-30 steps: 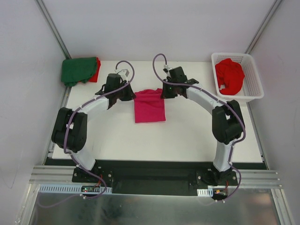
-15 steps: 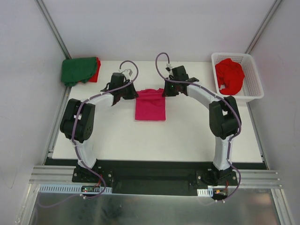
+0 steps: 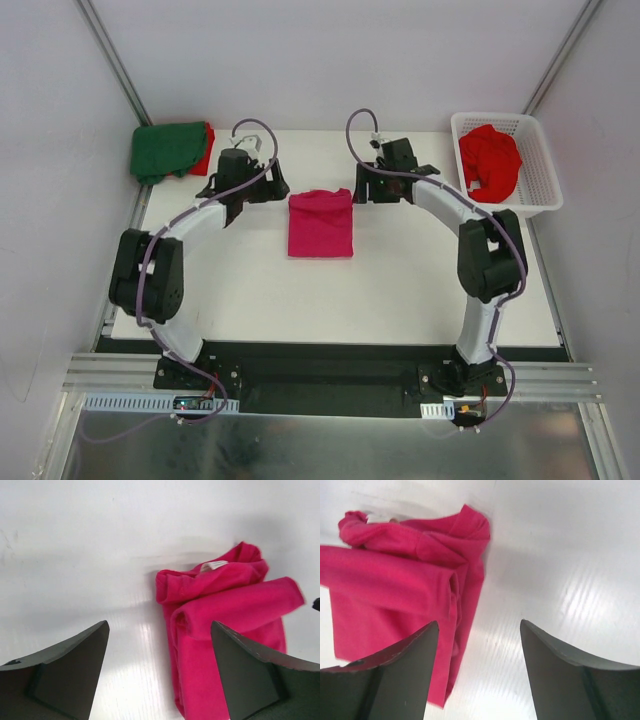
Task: Fold and stack the t-shirts
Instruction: Fold the long partially folded tshirt into a neat square
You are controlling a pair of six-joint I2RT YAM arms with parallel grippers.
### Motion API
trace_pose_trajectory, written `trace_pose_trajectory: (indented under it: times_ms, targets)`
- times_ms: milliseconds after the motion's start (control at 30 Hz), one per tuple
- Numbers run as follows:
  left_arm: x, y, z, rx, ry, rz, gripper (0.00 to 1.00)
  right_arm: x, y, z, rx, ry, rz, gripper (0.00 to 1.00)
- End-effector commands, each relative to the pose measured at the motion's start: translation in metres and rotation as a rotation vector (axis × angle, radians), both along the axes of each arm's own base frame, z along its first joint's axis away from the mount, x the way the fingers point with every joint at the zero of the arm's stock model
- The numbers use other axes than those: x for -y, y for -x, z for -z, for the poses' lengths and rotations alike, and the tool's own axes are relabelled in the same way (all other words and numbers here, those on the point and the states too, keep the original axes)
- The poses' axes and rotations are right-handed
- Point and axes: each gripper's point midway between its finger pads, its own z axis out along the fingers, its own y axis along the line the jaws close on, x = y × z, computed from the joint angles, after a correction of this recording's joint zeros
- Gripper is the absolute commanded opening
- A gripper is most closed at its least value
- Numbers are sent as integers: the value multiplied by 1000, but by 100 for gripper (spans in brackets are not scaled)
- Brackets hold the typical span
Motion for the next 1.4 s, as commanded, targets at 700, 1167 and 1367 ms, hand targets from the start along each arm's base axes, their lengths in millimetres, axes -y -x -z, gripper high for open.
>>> trace_pose_trajectory:
  times_ms: [700, 1167, 1367]
  targets:
    - [118, 59, -10, -6, 163, 305, 0, 50, 132, -31, 5, 0, 33, 6]
    - [131, 21, 26, -37, 104, 305, 0, 69, 150, -28, 6, 50, 56, 22]
    - [129, 5, 35, -43, 89, 298, 0, 72, 153, -25, 4, 63, 60, 22]
